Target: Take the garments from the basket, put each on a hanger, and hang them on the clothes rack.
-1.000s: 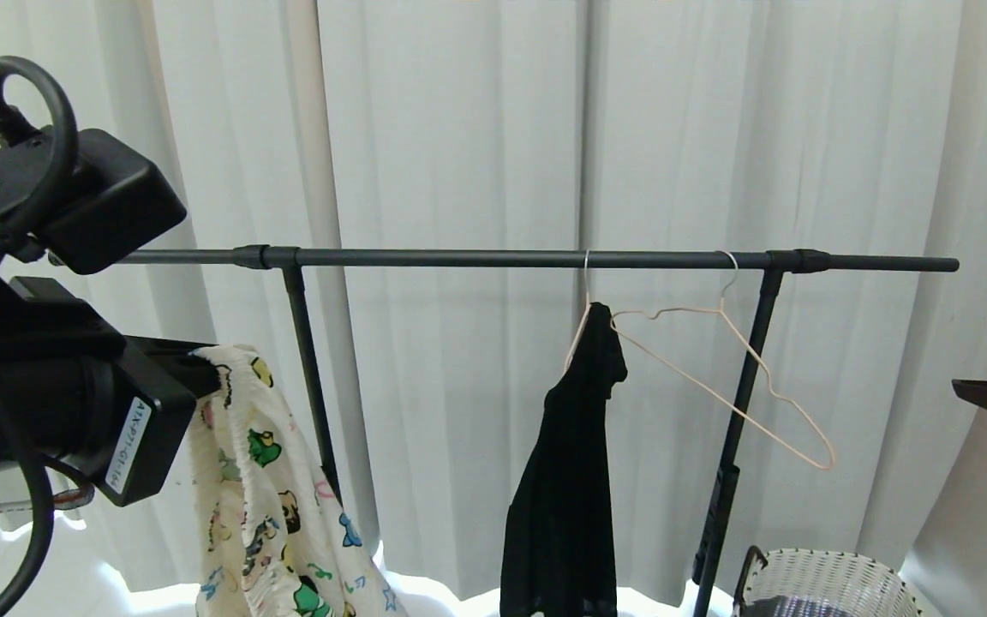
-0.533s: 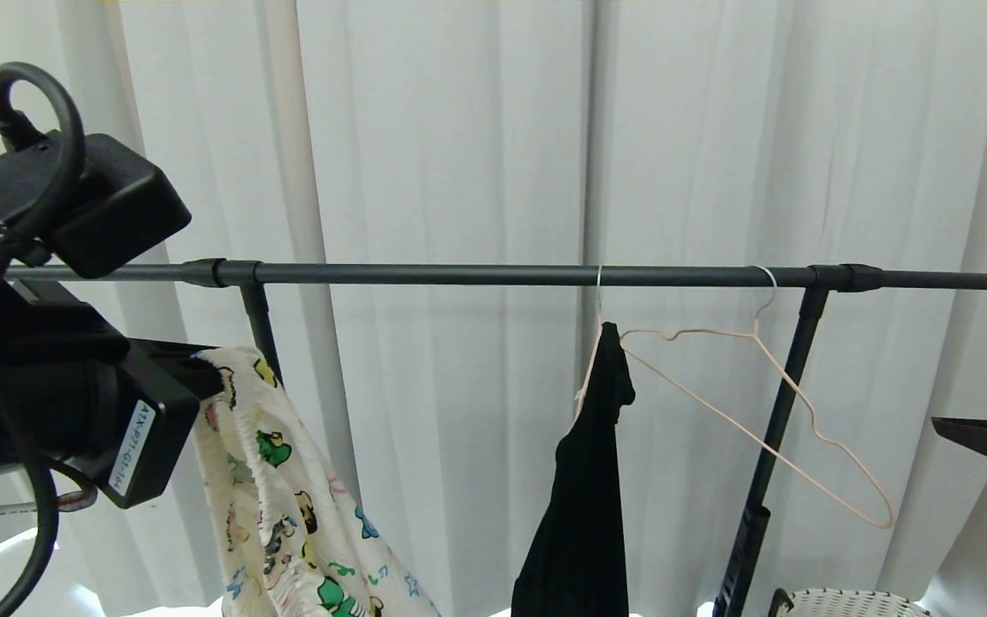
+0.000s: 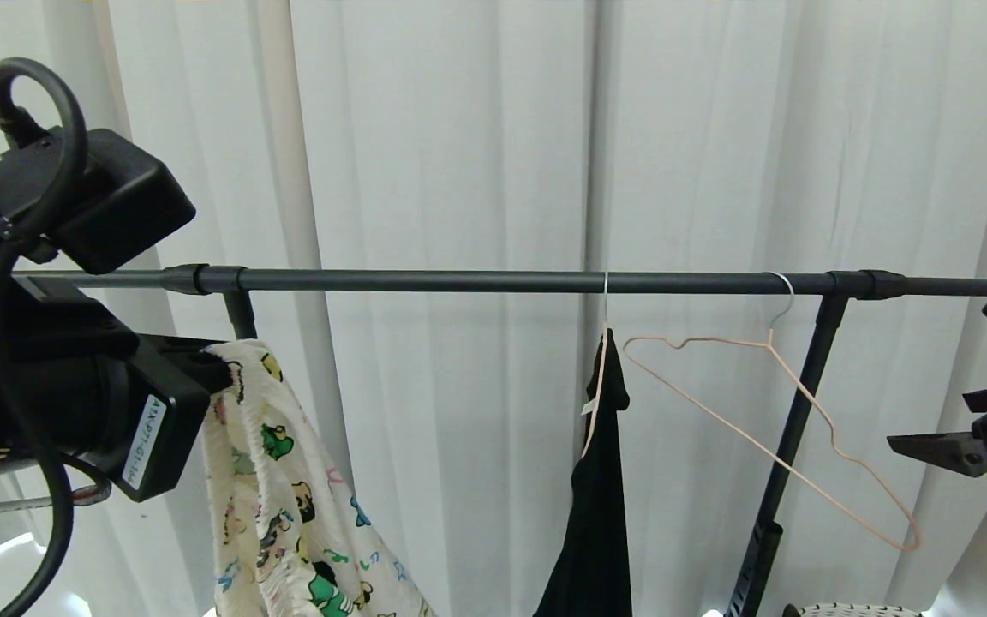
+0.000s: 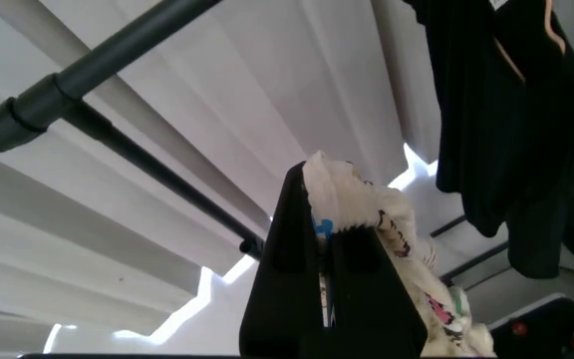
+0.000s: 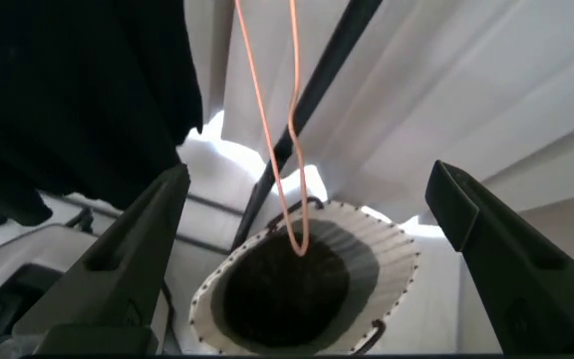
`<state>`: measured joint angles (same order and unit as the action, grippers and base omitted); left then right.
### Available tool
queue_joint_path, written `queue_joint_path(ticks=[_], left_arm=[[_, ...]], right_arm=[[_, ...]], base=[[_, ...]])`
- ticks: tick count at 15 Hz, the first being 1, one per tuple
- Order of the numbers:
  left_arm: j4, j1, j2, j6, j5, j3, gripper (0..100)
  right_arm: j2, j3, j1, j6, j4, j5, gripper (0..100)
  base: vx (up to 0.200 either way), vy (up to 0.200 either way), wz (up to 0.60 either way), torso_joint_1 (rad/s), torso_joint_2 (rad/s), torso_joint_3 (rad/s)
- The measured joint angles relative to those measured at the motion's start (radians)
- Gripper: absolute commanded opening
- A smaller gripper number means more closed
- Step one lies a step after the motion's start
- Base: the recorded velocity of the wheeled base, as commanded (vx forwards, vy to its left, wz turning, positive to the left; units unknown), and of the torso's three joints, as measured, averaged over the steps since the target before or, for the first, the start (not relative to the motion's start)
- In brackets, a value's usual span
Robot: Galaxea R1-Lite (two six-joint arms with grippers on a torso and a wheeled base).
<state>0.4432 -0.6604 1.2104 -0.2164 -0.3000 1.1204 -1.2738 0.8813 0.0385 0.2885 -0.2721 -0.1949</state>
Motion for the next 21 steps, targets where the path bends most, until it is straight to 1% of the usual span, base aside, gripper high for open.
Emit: queue_joint_path(ticks=[3, 5, 8, 9, 12, 14, 16, 19, 21], left_arm=[[-0.034, -0.006, -0.001, 0.0, 0.0, -0.032, 0], [-0.035, -0.005, -0.007, 0.001, -0.002, -0.048, 0], [-0.041, -0.005, -0.031, 0.006, 0.0, -0.065, 0], [-0.063, -0.008, -0.044, 0.006, 0.001, -0.079, 0], [-0.126, -0.011, -0.083, 0.004, 0.002, -0.13, 0], [-0.132, -0.011, -0.099, 0.001, 0.003, -0.144, 0], [-0.14, -0.013, -0.104, 0.0, 0.004, -0.148, 0], [-0.149, -0.023, -0.103, 0.0, 0.006, -0.15, 0], [-0.149, -0.023, -0.1, 0.0, 0.006, -0.149, 0]], right_arm=[[-0.113, -0.004, -0.011, 0.016, 0.099, -0.038, 100], [-0.194, -0.006, -0.015, 0.053, 0.173, -0.075, 100], [-0.322, -0.005, -0.022, 0.129, 0.278, -0.161, 100], [-0.364, -0.004, -0.024, 0.148, 0.301, -0.196, 100], [-0.472, -0.004, -0.035, 0.206, 0.352, -0.279, 100], [-0.527, 0.0, -0.04, 0.236, 0.384, -0.32, 100], [-0.568, 0.0, -0.042, 0.24, 0.416, -0.358, 100], [-0.592, 0.001, -0.051, 0.236, 0.422, -0.461, 100], [-0.596, 0.0, -0.053, 0.236, 0.421, -0.474, 100]], base=[[0.0, 0.0, 0.0, 0.0, 0.0, 0.0], [0.0, 0.0, 0.0, 0.0, 0.0, 0.0], [0.0, 0.0, 0.0, 0.0, 0.0, 0.0], [0.0, 0.0, 0.0, 0.0, 0.0, 0.0], [0.0, 0.0, 0.0, 0.0, 0.0, 0.0], [0.0, 0.0, 0.0, 0.0, 0.0, 0.0], [0.0, 0.0, 0.0, 0.0, 0.0, 0.0], [0.0, 0.0, 0.0, 0.0, 0.0, 0.0], [0.0, 0.0, 0.0, 0.0, 0.0, 0.0]])
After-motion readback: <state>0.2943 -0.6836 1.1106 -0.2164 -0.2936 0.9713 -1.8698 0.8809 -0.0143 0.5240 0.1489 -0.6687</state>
